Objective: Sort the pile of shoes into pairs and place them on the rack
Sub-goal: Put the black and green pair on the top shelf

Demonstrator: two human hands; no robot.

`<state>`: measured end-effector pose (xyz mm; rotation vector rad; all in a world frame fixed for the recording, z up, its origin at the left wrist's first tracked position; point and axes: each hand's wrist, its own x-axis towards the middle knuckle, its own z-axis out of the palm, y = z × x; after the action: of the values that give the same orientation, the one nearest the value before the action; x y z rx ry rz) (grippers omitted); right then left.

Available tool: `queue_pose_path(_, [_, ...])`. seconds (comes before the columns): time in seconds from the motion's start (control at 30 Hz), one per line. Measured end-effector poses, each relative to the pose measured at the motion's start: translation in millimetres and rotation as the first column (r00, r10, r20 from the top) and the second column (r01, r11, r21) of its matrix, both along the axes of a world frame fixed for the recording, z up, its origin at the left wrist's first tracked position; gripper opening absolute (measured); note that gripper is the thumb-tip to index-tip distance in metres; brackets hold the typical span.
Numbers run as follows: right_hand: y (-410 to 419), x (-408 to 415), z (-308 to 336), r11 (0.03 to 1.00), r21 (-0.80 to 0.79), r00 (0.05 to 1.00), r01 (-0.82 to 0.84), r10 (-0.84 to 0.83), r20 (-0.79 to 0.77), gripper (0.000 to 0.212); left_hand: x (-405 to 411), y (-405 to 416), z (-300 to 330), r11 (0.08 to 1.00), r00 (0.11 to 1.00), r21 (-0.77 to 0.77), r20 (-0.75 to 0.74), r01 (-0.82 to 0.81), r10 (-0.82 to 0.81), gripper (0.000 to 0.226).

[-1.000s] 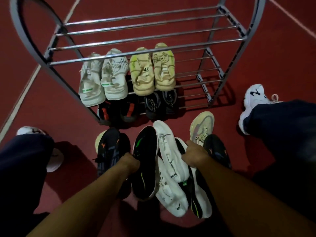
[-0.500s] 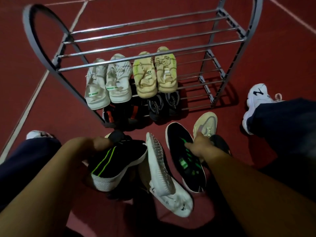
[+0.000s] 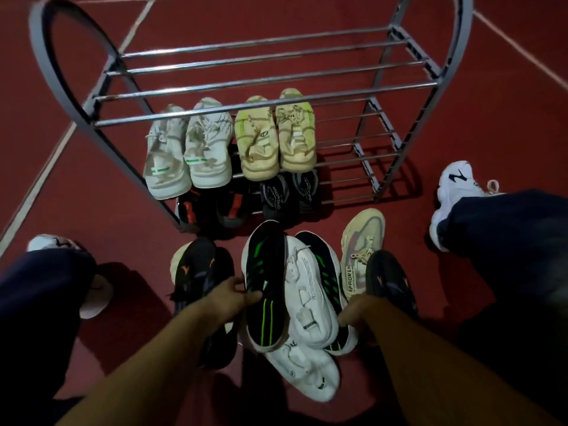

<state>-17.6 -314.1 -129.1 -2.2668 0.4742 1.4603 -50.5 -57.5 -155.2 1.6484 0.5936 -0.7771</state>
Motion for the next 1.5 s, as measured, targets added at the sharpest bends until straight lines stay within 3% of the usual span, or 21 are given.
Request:
queue_pose_path(0.03, [4,-3,7,0.993,0.018,0.988,0.12,-0.118,-0.102,0.046,-9,0,-8,0.997,0.997,-0.073,-0.065,0.026,-0.031,0.074])
queue_pose_path(0.07, [3,-1,1,0.991,0.064,0.978,0.117,-0.104,-0.178,0.046,-12,4,-14,0.992,0.99,-0.122,-0.131,0.032,-0.048,0.093])
queue_pose_path(0.13, [4,-1,3,0.987,0.103,0.982,0.122,-0.105,-0.156,0.042,-20,9,-20,0.974,0.96,-0.144,-0.195,0.173,-0.199,0.12])
queue_pose_path(0.23, [5,0,9,0.988,0.102,0.989,0.115,-0.104,-0.104,0.027,-23,8,-26,0.987,0.975,-0.045,-0.155,0.152,-0.157,0.142])
queue_pose_path(0.33, [12,0,20,0.99,0.122,0.997,0.064,-0.067,0.022,0.019,-23,7,-32,1.0,0.997,-0.026,-0.076,0.003,-0.005,0.144])
queue_pose_path(0.4, [14,2,29,0.995,0.085,0.99,0.057,-0.067,0.122,0.036,-17,8,-25,0.999,0.997,-0.052,-0.072,-0.006,0.003,0.134])
queue_pose_path(0.47, [14,2,37,0.981,0.087,0.963,0.175,-0.189,0.191,0.044,-13,8,-10,0.987,0.996,-0.158,-0.088,-0.023,0.009,0.109])
queue_pose_path(0.57, [4,-1,45,0.889,0.03,0.824,0.456,-0.435,0.363,0.063,-3,12,13,0.966,0.989,-0.221,-0.096,-0.132,0.114,0.074])
queue_pose_path(0.67, [-6,-11,56,0.848,-0.001,0.708,0.529,-0.441,0.551,0.061,-4,16,37,0.957,0.994,-0.284,-0.11,-0.058,0.027,0.023])
queue_pose_path(0.77, [-9,-20,58,0.804,0.097,0.598,0.586,-0.511,0.618,0.058,-7,20,47,0.958,0.985,-0.288,-0.166,-0.004,-0.046,0.015])
queue_pose_path(0.9, [-8,-23,67,0.784,0.089,0.523,0.614,-0.489,0.699,0.057,-6,17,48,0.967,0.979,-0.254,-0.197,0.008,-0.06,0.01])
queue_pose_path(1.0, [-13,-21,71,0.737,0.161,0.421,0.656,-0.534,0.734,0.052,-3,13,45,0.943,0.986,-0.331,-0.163,-0.021,-0.035,0.012])
queue_pose_path(1.13, [-14,-13,70,0.57,0.359,0.258,0.739,-0.731,0.632,0.046,0,6,49,0.926,0.993,-0.377,-0.094,0.03,-0.07,0.037])
queue_pose_path(1.23, [-11,-11,62,0.363,0.467,0.128,0.806,-0.878,0.46,0.052,3,-8,52,0.939,0.998,-0.341,-0.011,0.052,-0.059,0.055])
queue_pose_path(1.37, [-12,-11,49,0.236,0.527,0.098,0.817,-0.956,0.275,0.037,1,-25,53,0.953,0.998,-0.297,0.024,0.059,-0.054,0.051])
queue_pose_path(1.5, [-10,-11,47,0.04,0.567,0.072,0.822,-0.997,-0.035,0.031,-5,-36,55,0.96,0.999,-0.274,0.009,0.054,-0.054,0.048])
